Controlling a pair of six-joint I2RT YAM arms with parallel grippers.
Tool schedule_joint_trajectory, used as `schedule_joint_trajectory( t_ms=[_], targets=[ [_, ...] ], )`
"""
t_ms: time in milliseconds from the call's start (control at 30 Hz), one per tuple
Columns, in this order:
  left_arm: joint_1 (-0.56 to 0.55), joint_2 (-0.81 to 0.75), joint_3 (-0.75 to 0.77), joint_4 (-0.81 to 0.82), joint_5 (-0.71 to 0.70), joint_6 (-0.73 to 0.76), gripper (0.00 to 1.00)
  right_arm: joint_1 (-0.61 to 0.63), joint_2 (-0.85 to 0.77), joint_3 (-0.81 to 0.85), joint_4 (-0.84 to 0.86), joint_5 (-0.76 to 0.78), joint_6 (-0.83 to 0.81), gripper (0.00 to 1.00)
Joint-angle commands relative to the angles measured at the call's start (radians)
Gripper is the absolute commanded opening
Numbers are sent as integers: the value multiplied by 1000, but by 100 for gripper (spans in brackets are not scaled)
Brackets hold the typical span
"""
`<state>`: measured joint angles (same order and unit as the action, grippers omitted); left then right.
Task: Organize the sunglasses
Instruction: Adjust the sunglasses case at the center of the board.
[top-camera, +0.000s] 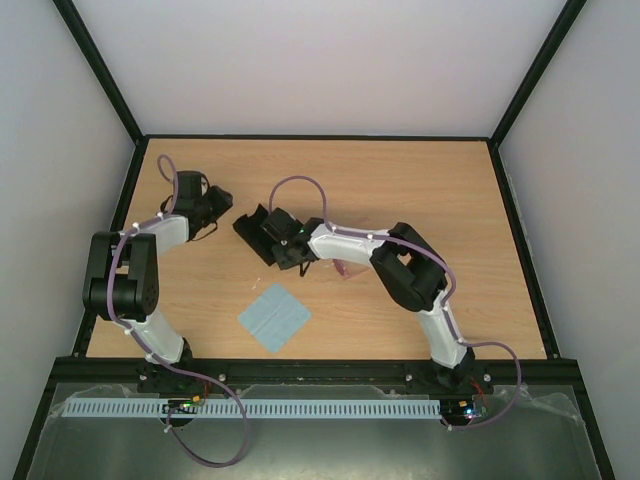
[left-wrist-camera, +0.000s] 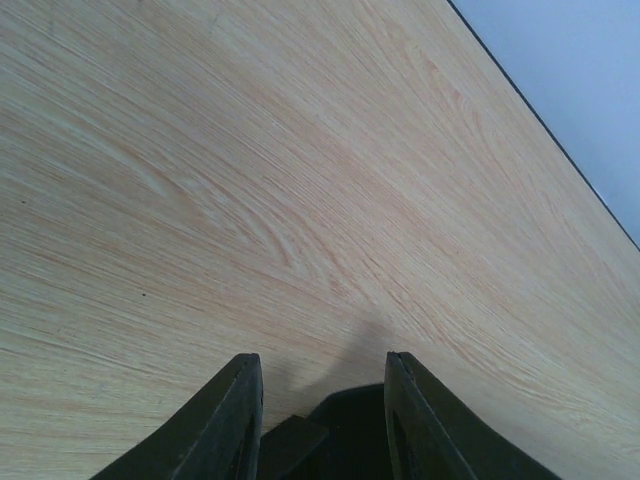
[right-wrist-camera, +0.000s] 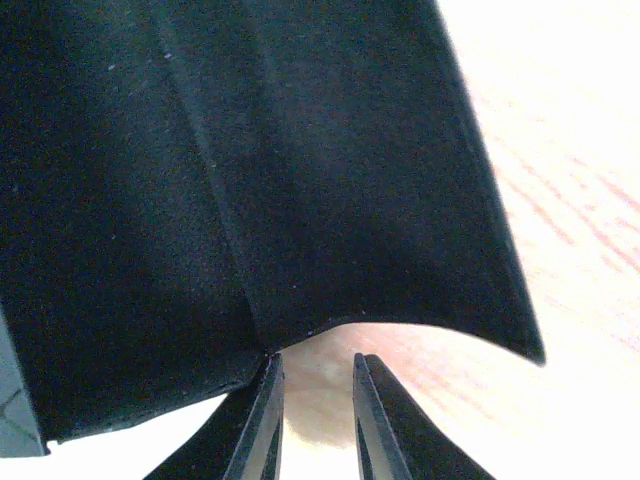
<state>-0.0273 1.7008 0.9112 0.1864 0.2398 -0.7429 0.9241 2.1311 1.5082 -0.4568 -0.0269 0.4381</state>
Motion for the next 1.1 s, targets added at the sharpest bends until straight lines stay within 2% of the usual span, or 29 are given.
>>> schedule_joint_trajectory(
  t_ms=[0, 267, 600, 700, 1067],
  targets=[
    [6, -21, -26, 1, -6, 26, 35, -33, 46, 68, -70, 93, -43, 21],
    [6, -40, -79, 14, -12, 22, 35, -116, 125, 206, -112, 77, -88, 23],
    [-4, -58, -135, 35, -1, 9, 33, -174, 155, 280, -99, 12, -113, 23],
    [-6, -85, -159, 29, -16, 10, 33, -174, 100, 225, -81, 3, -107, 23],
    [-5, -284, -159, -107, -16, 31, 38, -174, -220, 53, -88, 4, -110, 37]
  ],
)
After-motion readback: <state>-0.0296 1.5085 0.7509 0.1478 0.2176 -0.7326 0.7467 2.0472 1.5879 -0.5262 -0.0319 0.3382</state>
